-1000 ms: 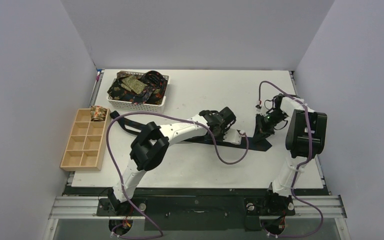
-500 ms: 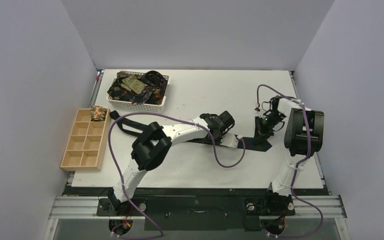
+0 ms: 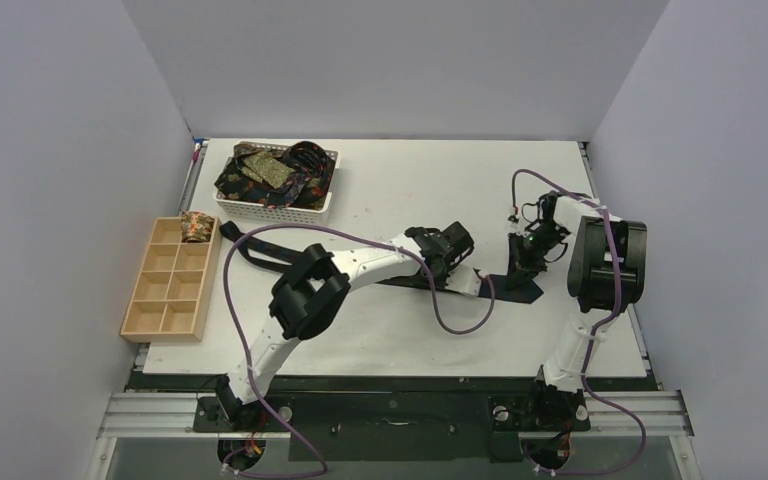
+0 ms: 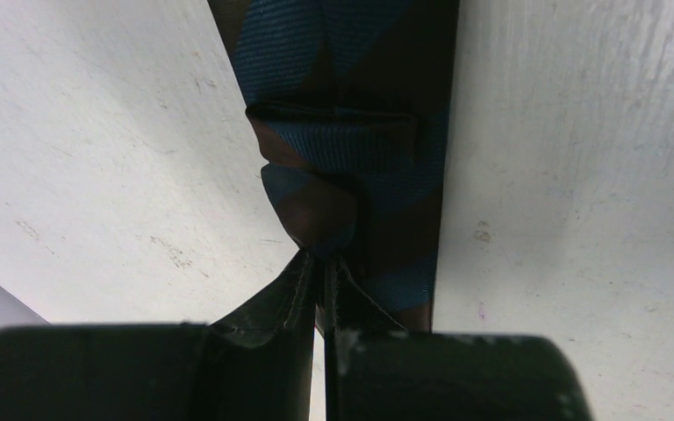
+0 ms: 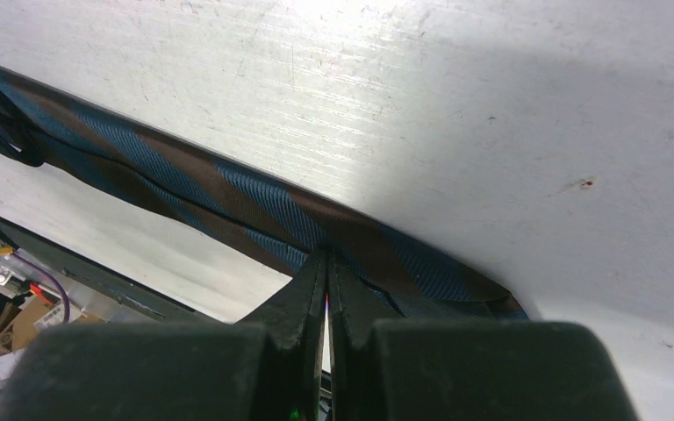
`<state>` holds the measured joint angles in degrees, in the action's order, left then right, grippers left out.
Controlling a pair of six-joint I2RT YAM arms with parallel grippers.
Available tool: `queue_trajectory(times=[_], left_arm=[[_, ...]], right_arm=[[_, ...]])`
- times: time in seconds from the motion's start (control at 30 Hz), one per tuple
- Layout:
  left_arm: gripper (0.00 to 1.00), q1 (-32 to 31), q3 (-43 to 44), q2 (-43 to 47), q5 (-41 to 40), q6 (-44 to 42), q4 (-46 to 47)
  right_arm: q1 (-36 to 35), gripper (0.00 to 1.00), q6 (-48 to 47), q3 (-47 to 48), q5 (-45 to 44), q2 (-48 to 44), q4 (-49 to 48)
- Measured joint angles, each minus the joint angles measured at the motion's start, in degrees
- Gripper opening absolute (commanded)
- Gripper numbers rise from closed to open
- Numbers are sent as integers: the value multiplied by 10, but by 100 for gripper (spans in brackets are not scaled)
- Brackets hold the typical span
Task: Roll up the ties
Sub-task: Flatten out the tie at the center of the board.
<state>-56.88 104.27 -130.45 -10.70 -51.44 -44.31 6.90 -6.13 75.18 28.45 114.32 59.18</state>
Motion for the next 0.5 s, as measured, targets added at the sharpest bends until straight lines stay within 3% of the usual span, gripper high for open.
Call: queue_trajectory(times=[0.5], left_arm=[[0,-21,18,-3,25,-2,0]], right_arm=[[-2,0,0,0,-2,0,0]])
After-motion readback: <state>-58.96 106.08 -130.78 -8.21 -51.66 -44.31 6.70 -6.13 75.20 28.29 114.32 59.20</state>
